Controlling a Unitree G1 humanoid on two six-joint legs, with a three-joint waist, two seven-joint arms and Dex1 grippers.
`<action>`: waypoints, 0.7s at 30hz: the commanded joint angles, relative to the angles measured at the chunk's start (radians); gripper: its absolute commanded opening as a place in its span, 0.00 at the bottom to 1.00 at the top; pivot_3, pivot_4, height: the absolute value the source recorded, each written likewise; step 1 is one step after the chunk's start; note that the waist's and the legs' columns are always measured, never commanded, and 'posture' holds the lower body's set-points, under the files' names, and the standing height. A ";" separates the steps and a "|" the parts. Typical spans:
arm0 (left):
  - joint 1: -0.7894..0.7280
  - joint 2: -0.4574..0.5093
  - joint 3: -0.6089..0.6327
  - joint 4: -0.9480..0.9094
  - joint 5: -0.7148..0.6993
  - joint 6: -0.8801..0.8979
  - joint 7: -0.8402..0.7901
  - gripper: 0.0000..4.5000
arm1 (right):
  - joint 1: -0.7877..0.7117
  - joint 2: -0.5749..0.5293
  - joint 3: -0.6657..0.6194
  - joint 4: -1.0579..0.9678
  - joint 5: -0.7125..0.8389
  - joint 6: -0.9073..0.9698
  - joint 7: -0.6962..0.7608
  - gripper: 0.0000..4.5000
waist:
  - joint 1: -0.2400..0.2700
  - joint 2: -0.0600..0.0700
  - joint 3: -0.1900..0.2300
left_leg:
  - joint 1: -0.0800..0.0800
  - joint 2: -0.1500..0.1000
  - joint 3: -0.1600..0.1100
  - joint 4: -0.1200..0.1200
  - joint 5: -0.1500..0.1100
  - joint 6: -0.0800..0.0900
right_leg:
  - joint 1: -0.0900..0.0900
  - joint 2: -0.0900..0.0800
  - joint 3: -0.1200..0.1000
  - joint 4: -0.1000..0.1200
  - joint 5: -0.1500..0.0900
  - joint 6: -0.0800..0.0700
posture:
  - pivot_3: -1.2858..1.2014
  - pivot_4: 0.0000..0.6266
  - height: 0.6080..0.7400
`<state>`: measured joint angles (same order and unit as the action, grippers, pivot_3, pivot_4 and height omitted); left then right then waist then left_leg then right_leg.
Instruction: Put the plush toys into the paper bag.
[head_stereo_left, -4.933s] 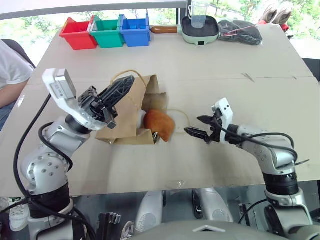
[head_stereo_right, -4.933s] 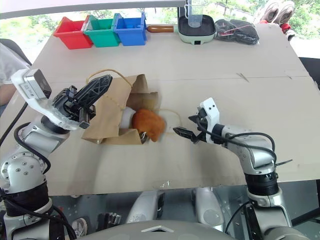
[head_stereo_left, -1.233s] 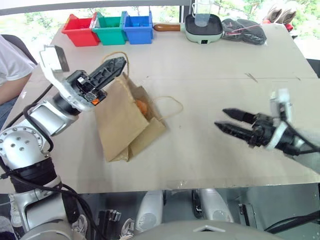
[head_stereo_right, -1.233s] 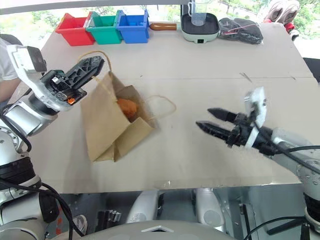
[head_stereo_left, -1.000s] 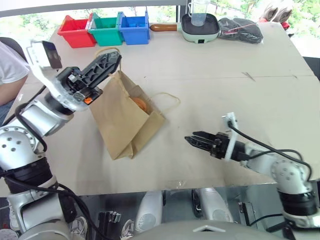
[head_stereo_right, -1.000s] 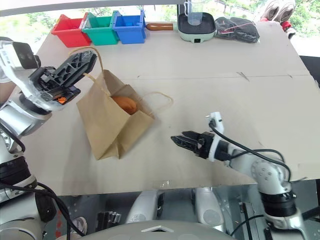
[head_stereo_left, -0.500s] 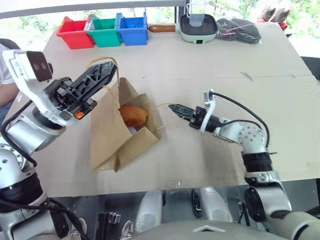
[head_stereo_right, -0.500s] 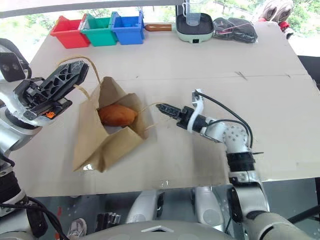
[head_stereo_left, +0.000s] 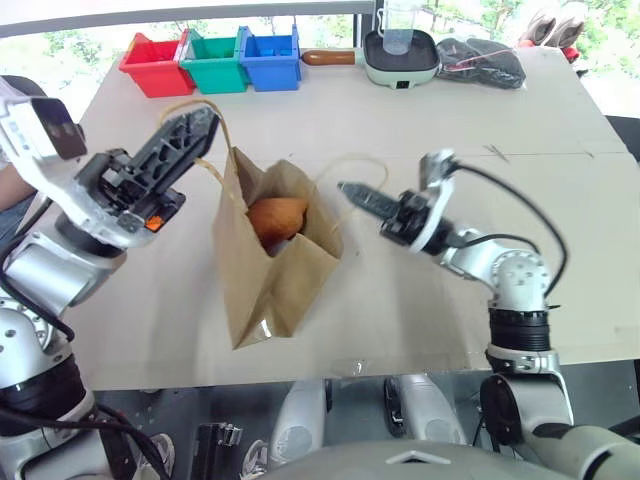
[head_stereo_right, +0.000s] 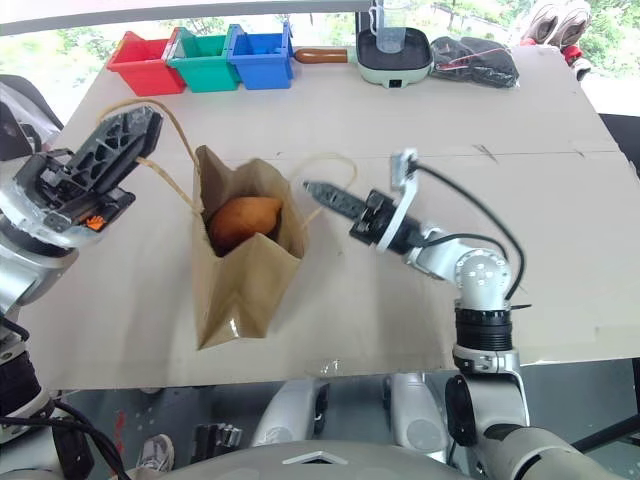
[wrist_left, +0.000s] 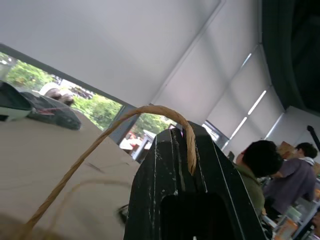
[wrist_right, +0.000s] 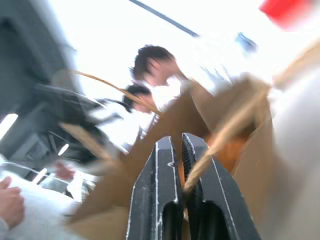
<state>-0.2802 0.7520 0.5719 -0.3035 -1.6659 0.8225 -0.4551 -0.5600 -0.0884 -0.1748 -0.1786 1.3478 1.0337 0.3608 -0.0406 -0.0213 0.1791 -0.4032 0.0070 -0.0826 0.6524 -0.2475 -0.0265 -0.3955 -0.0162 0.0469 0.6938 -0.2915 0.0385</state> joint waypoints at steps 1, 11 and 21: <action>-0.074 0.024 -0.040 0.076 0.166 -0.065 -0.056 0.00 | -0.062 -0.033 -0.010 -0.160 0.074 -0.023 -0.067 0.00 | -0.001 0.000 0.000 | 0.001 0.000 0.000 0.000 0.000 0.000 | 0.000 0.000 0.000 0.000 0.000 0.000 | 0.52 0.24 1.00; -0.247 -0.007 -0.291 0.265 0.674 -0.249 -0.231 0.00 | -0.036 -0.192 0.117 -0.289 -0.167 -0.097 -0.072 0.00 | -0.002 -0.001 -0.001 | 0.001 0.000 0.007 -0.002 0.000 0.000 | 0.000 0.000 0.002 -0.002 0.000 0.000 | 0.52 0.24 1.00; -0.139 -0.022 -0.282 0.209 0.769 -0.315 -0.431 0.23 | 0.124 -0.376 0.170 -0.403 -0.389 -0.194 0.054 0.62 | -0.001 -0.001 0.000 | 0.000 0.002 0.006 -0.003 0.000 0.000 | -0.002 0.000 0.004 -0.002 0.000 0.000 | 0.52 0.24 1.00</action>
<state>-0.4233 0.7058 0.2320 -0.0546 -0.8790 0.5339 -0.8516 -0.4369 -0.4386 0.0487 -0.5061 0.9281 0.8517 0.3800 -0.0416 -0.0222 0.1787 -0.4037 0.0094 -0.0771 0.6494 -0.2476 -0.0264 -0.3970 -0.0168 0.0500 0.6914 -0.2916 0.0386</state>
